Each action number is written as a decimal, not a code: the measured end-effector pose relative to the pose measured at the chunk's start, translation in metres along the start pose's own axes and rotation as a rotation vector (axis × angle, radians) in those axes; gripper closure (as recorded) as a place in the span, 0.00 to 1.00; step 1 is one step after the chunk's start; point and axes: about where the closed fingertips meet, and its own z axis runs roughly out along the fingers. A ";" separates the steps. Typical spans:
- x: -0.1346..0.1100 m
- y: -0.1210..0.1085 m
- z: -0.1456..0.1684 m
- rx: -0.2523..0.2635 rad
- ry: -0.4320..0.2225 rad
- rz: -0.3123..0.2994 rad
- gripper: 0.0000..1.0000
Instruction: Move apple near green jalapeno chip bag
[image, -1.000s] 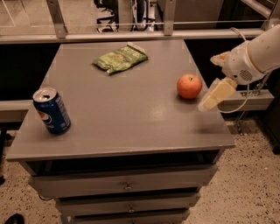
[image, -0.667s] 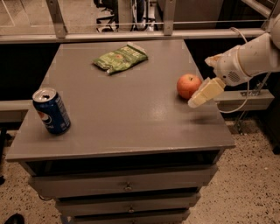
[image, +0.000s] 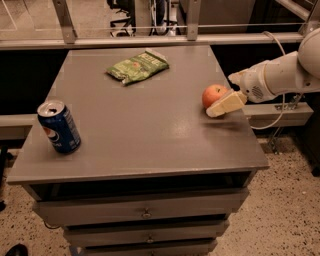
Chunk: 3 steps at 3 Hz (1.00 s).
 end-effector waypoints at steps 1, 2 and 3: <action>0.001 -0.004 0.007 0.009 -0.033 0.043 0.41; -0.010 -0.013 0.001 0.033 -0.069 0.049 0.65; -0.030 -0.025 -0.011 0.060 -0.081 0.023 0.87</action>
Offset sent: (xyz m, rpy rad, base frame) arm 0.0237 -0.0071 0.0305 0.1039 -0.0818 -0.0694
